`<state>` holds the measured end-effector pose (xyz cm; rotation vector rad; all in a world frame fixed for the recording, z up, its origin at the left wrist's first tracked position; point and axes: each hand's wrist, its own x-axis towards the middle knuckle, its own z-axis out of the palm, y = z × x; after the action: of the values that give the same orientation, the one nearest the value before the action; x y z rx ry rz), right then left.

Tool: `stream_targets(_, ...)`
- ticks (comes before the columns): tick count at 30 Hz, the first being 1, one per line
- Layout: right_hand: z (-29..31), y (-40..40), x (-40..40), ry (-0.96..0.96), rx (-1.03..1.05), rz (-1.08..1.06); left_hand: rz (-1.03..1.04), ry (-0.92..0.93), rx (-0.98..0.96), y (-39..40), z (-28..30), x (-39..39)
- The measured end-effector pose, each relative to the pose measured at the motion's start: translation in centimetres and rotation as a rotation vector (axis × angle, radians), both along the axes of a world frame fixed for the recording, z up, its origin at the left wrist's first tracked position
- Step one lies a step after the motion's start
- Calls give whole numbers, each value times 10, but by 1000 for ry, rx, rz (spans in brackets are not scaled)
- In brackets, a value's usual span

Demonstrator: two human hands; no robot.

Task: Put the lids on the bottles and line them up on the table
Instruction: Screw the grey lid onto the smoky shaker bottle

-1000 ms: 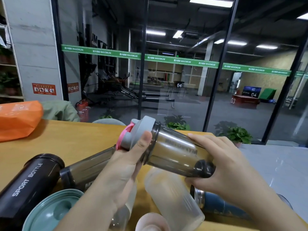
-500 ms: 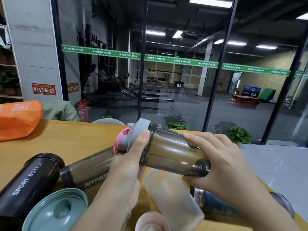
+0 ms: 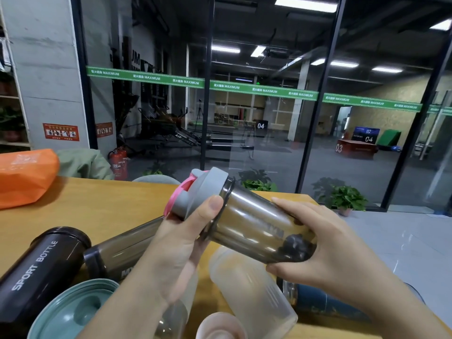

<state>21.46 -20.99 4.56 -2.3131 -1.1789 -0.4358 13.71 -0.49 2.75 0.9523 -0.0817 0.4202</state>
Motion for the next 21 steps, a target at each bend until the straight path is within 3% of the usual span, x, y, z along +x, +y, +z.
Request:
stream_targets(5, 3, -2, -3, 139, 65, 56, -90, -45, 98, 7, 2, -4)
stream_targets(12, 12, -5, -7, 497, 100, 205, -137, -18, 157, 12, 2, -6)
stream_targets(21, -4, -2, 2, 542, 250, 69, -1, 141, 76, 4, 0, 0)
